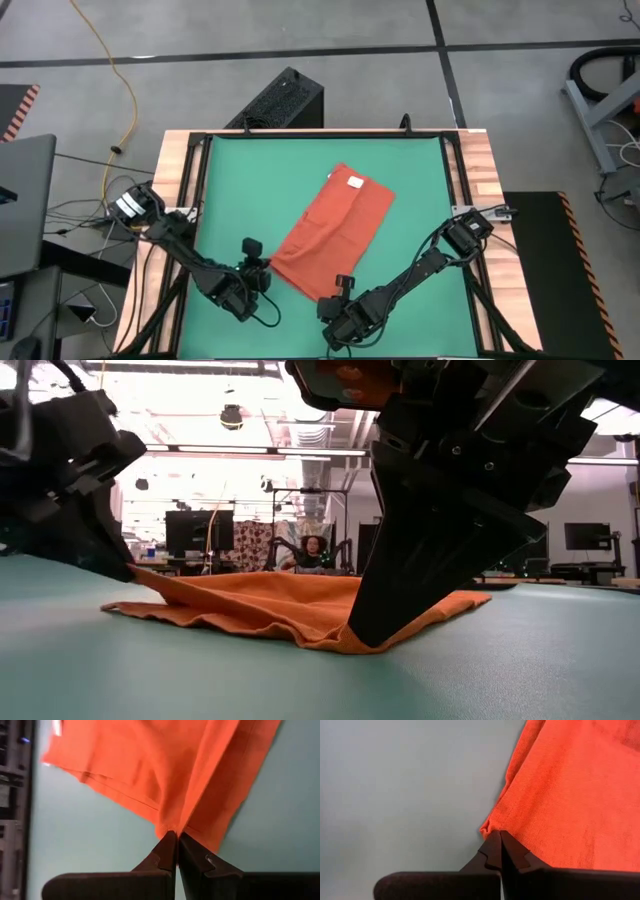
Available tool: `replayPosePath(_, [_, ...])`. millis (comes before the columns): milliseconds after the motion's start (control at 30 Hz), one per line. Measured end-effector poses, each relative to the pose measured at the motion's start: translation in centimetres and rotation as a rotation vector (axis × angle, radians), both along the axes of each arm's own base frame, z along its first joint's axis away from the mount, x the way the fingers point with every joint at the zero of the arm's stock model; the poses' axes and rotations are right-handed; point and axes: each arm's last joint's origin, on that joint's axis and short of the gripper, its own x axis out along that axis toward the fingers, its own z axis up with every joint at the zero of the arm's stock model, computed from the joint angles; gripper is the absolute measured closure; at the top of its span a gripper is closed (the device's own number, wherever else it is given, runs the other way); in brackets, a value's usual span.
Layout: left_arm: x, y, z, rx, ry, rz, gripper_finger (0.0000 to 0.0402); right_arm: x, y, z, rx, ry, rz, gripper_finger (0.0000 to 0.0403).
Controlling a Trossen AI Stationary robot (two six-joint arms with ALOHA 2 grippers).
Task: Roll towel into tight, uniform cylinder
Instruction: Fold the orange towel, then roll the orange towel
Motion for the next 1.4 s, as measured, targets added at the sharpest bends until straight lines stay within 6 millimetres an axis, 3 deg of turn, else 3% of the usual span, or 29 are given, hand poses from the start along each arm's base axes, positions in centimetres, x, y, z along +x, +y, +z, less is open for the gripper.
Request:
replayPosePath(267, [0.2, 0.3, -0.3, -0.078, 0.145, -0.060, 0.0401, -0.2, 0.3, 0.0, 0.000, -0.001, 0.007, 0.0393])
replayPosePath(633, [-0.5, 0.7, -0.4, -0.005, 0.294, -0.131, 0.0401, -0.2, 0.5, 0.0, 0.007, -0.011, 0.012, 0.0393])
replayPosePath(767, [-0.9, 1.0, -0.4, 0.019, 0.331, -0.126, 0.0384, -0.2, 0.6, 0.0, 0.010, -0.013, 0.012, 0.0393])
replayPosePath(1133, [-0.9, 1.1, -0.3, 0.008, 0.286, -0.067, 0.0283, -0.2, 0.7, 0.0, 0.020, -0.018, 0.016, 0.0393])
replayPosePath(1267, [-1.5, 1.8, 0.3, 0.027, 0.224, 0.054, 0.0277, -0.2, 0.7, 0.0, 0.020, -0.018, 0.016, 0.0393])
replayPosePath(1400, [-2.2, 1.1, 2.0, 0.001, 0.106, 0.041, 0.0286, -0.2, 0.7, 0.0, 0.020, -0.018, 0.016, 0.0393])
